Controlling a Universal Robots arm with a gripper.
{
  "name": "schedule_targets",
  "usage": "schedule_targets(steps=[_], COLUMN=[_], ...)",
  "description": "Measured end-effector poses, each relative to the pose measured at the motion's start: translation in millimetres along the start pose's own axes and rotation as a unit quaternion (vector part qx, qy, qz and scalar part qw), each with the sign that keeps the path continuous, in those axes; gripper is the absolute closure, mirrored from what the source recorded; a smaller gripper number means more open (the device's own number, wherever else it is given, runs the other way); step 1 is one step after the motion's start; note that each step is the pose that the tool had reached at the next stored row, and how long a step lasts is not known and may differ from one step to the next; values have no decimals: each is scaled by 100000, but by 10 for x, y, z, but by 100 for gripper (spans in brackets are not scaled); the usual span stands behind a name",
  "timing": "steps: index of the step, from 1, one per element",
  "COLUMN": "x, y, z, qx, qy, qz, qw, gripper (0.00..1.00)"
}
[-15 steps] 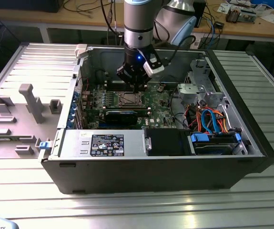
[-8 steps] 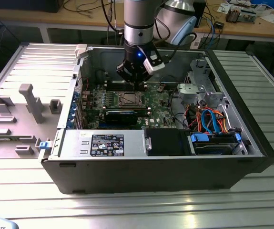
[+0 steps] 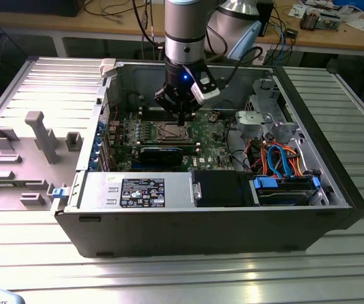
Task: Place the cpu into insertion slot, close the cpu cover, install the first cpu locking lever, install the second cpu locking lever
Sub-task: 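Install the second cpu locking lever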
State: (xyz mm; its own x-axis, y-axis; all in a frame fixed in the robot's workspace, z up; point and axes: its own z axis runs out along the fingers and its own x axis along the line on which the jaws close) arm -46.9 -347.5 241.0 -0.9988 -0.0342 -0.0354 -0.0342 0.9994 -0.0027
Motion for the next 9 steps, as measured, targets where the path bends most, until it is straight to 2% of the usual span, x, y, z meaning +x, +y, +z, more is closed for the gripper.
schedule_targets(steps=[9], x=[5], y=[-5], z=[1], qx=[11], qy=[1], qz=[116], qw=[100000], gripper=[89])
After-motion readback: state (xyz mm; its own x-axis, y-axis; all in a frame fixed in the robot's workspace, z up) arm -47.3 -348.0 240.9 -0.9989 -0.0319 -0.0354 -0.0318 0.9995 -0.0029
